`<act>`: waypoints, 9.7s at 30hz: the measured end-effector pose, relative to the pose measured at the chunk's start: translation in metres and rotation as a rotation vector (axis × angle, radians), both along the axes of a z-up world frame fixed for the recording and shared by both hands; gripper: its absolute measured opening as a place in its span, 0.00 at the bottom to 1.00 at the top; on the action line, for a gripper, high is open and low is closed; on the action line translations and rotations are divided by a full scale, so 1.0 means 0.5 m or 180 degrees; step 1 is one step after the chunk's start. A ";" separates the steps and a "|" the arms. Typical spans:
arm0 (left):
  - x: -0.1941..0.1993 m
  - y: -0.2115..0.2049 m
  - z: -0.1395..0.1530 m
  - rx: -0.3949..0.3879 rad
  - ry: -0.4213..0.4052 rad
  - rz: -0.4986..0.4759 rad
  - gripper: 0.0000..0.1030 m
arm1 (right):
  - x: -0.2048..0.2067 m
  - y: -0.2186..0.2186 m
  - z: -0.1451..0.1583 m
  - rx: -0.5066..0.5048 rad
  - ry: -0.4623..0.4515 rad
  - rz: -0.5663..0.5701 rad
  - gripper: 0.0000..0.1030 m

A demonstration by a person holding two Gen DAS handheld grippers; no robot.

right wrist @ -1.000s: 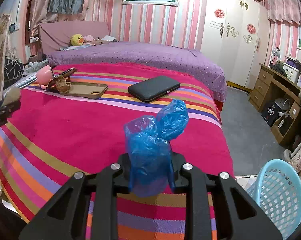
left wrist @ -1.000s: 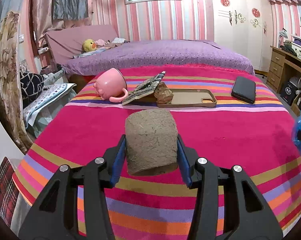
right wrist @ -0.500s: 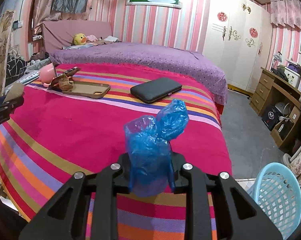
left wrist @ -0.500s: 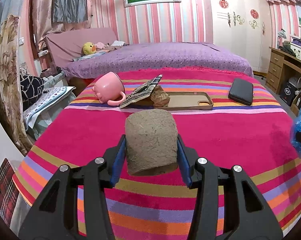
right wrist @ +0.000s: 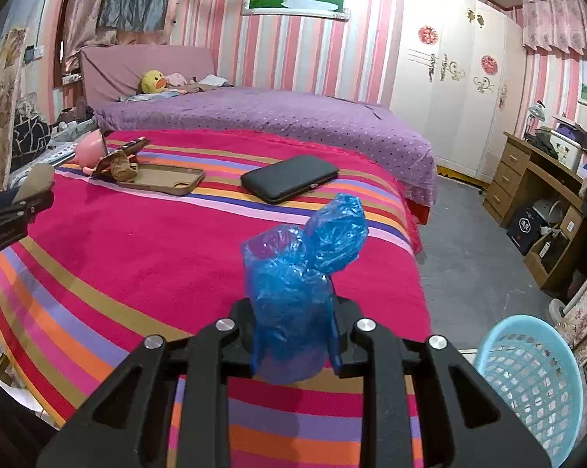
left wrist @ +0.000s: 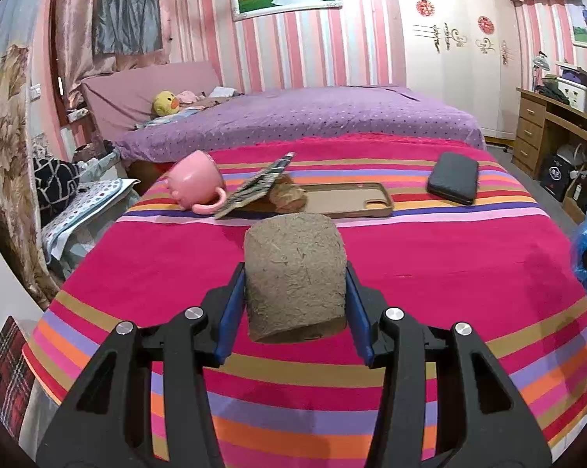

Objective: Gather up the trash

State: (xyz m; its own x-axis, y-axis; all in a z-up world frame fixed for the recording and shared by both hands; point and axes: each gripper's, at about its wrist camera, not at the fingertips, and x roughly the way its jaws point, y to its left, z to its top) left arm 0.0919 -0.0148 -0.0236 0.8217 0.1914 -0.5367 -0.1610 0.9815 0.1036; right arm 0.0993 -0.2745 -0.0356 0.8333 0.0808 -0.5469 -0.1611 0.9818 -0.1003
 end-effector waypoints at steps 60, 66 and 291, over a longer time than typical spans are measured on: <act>0.055 -0.678 -0.043 -0.0112 0.0404 -0.1771 0.94 | -0.167 -0.585 -0.020 0.0339 -0.0047 -0.1612 0.32; 0.048 -0.615 -0.023 -0.0126 0.0356 -0.1637 0.94 | -0.134 -0.557 -0.045 0.0255 0.0118 -0.1770 0.95; -0.235 -0.030 0.035 -0.0248 -0.0462 -0.0719 0.95 | -0.287 0.053 0.056 0.0161 -0.0758 -0.0548 0.96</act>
State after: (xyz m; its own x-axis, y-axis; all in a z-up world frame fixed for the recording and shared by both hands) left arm -0.0256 -0.0300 -0.0058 0.9082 -0.0425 -0.4163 0.0550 0.9983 0.0182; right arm -0.0440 -0.2481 -0.0075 0.9415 -0.0508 -0.3331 0.0306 0.9974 -0.0656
